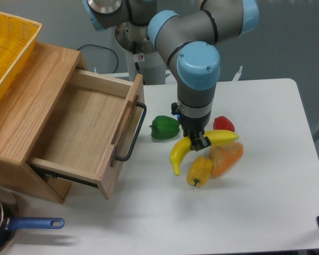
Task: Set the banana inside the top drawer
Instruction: 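Close the gripper on the yellow banana and lift it off the table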
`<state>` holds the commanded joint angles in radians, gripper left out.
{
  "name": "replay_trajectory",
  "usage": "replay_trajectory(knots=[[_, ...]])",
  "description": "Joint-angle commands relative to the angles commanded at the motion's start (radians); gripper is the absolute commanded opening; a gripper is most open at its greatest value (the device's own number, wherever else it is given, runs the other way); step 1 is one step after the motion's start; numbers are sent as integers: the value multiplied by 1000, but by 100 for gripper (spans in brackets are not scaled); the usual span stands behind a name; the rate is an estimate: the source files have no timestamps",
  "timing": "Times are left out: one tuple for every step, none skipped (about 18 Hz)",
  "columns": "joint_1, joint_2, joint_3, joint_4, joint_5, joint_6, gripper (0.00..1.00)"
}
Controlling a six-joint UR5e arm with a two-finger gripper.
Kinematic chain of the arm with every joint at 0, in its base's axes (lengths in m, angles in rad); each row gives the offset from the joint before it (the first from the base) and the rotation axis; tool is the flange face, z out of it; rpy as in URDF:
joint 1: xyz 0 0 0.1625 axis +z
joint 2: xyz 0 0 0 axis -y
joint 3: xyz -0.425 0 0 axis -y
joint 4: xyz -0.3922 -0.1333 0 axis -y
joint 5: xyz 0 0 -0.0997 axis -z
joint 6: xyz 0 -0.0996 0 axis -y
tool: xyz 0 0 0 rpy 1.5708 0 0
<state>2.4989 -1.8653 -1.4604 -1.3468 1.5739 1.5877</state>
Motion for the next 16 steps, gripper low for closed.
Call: replay_trajectory(knots=[[2,2,-3,0,0,0,35],[3,2,-2,0,2,-2,35],[3,2,-2,0,2,-3,35],[2,2,-2,0,2,-9,35],[2,2,-2,-2,3,-18,35],[3,2,0,-3,3,-24,35],[3,2,-2,-5,3,-26,35],[5,2,0,-6,3,-26,35],[6,2,0,-6,3,-26,35],[6,2,3,-8,3,-35,35],[6,2,6,-8,3,-47,35],[6,2,12,-8,2,-66,35],[5,2,17,-8,0,-83,35],[2,2,26,-8,-8,-101,35],[0,2,29,-9,-12,-116,35],[-2,2,32,-9,-11,-132,35]])
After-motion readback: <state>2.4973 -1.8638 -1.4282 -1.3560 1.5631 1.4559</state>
